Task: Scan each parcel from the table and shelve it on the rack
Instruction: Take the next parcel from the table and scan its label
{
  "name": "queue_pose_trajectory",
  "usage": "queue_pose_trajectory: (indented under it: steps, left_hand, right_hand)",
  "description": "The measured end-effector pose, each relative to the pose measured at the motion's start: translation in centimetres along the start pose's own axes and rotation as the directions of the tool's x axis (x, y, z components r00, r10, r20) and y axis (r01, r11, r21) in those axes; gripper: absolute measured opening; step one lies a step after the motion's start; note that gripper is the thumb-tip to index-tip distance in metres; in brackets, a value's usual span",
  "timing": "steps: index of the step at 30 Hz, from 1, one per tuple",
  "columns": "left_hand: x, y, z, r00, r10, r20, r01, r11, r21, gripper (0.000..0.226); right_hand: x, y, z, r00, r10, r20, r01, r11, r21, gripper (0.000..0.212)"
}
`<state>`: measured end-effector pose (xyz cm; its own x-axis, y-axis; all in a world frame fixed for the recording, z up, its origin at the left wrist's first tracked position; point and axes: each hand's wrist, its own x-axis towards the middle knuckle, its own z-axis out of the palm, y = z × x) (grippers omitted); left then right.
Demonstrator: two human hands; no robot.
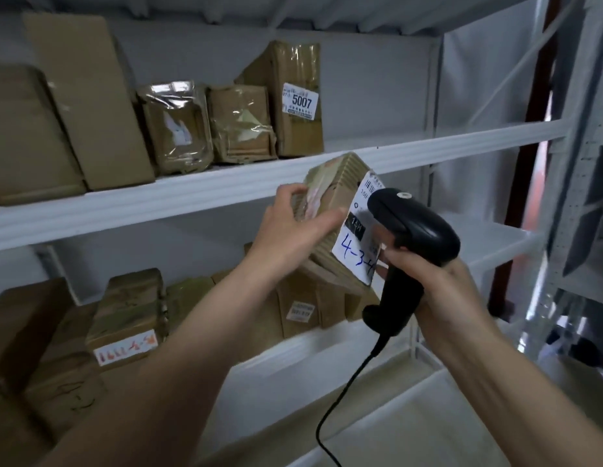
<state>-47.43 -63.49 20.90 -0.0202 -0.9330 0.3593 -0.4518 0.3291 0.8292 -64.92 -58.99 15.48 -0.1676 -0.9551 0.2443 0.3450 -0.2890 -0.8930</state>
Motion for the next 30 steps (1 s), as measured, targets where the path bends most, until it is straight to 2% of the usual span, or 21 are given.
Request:
queue_pose_trajectory:
  steps: [2, 6, 9, 17, 19, 21, 23, 26, 30]
  left_hand:
    - [1.7, 2.0, 1.2, 1.000, 0.025, -0.004, -0.025, 0.997, 0.067, 0.070]
    - [4.4, 5.7, 3.5, 0.997, 0.060, 0.043, -0.068, 0.970, 0.234, 0.096]
    - [6.4, 8.0, 4.9, 0.994, 0.105, 0.026, -0.107, 0.932, 0.346, 0.102]
    - [12.8, 15.0, 6.5, 0.923, 0.249, -0.293, -0.084, 0.874, 0.479, 0.072]
    - [14.5, 15.9, 6.9, 0.877, 0.300, -0.375, -0.046, 0.830, 0.556, 0.066]
    - [15.7, 16.3, 7.4, 0.833, 0.338, -0.437, 0.047, 0.745, 0.666, 0.063]
    - [16.6, 16.2, 8.1, 0.810, 0.359, -0.464, 0.131, 0.661, 0.739, 0.061]
    - [17.6, 15.2, 9.2, 0.820, 0.352, -0.452, 0.189, 0.580, 0.793, 0.061]
    - [18.2, 13.0, 9.5, 0.813, 0.335, -0.476, 0.265, 0.515, 0.815, 0.059]
  right_hand:
    - [2.8, -1.4, -1.5, 0.999, -0.014, 0.049, 0.013, 0.999, 0.031, 0.026]
    - [7.8, -4.2, -4.0, 0.993, -0.036, 0.115, 0.027, 0.997, 0.077, 0.028]
    - [11.2, -5.8, -5.1, 0.983, -0.059, 0.171, 0.036, 0.990, 0.133, 0.030]
    - [17.6, -8.6, -5.1, 0.954, -0.025, 0.299, -0.053, 0.967, 0.248, 0.017]
    - [18.2, -8.5, -5.4, 0.945, -0.016, 0.326, -0.079, 0.958, 0.277, 0.016]
    - [18.5, -8.1, -6.0, 0.932, -0.007, 0.363, -0.102, 0.954, 0.281, 0.020]
    - [18.7, -7.4, -6.5, 0.919, 0.000, 0.394, -0.115, 0.957, 0.267, 0.025]
    - [19.0, -6.7, -7.2, 0.902, 0.011, 0.432, -0.131, 0.960, 0.248, 0.027]
    - [19.1, -6.4, -7.9, 0.885, 0.015, 0.466, -0.134, 0.966, 0.222, 0.032]
